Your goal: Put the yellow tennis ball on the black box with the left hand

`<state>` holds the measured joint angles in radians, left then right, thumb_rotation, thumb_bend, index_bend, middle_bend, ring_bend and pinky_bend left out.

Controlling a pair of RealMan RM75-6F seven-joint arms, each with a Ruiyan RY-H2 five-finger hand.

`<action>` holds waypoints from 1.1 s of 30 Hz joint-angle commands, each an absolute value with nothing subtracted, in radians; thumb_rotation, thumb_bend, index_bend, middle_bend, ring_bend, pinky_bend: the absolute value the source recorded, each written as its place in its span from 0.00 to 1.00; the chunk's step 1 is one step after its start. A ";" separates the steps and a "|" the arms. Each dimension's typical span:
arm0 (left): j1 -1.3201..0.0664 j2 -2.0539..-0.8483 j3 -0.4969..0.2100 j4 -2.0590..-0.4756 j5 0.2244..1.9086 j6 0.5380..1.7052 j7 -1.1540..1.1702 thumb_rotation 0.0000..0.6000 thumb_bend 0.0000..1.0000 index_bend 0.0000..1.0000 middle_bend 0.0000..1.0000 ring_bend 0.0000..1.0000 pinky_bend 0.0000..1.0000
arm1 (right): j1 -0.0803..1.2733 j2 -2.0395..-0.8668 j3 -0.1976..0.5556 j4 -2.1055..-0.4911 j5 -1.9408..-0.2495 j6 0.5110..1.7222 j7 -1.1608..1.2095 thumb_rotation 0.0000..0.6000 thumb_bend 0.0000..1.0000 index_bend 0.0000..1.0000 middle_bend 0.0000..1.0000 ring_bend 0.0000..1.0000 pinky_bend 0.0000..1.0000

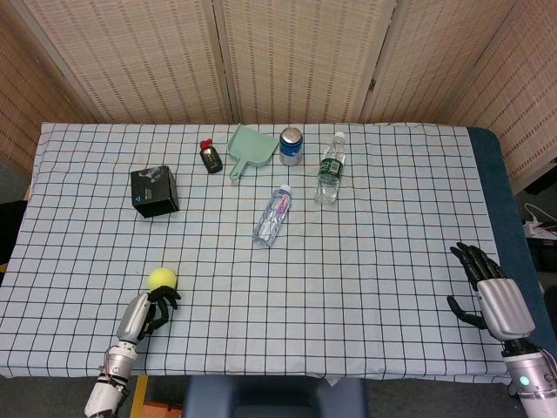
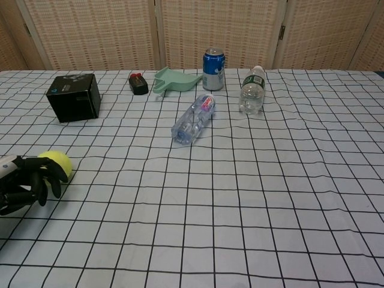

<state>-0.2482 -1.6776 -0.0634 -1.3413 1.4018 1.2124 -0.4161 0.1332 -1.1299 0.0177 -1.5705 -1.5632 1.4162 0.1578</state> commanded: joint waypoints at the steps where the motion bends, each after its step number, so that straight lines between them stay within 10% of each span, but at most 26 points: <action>1: -0.264 -1.687 -0.071 -1.316 1.408 1.206 -0.398 1.00 0.86 0.46 0.52 0.57 0.89 | 0.133 -1.130 0.018 -1.570 -1.563 1.416 0.158 1.00 0.27 0.07 0.03 0.00 0.15; 33: -0.382 -1.735 -0.124 -1.141 1.407 1.153 -0.283 1.00 0.85 0.46 0.52 0.57 0.89 | 0.135 -1.129 0.017 -1.572 -1.561 1.411 0.155 1.00 0.27 0.07 0.03 0.00 0.15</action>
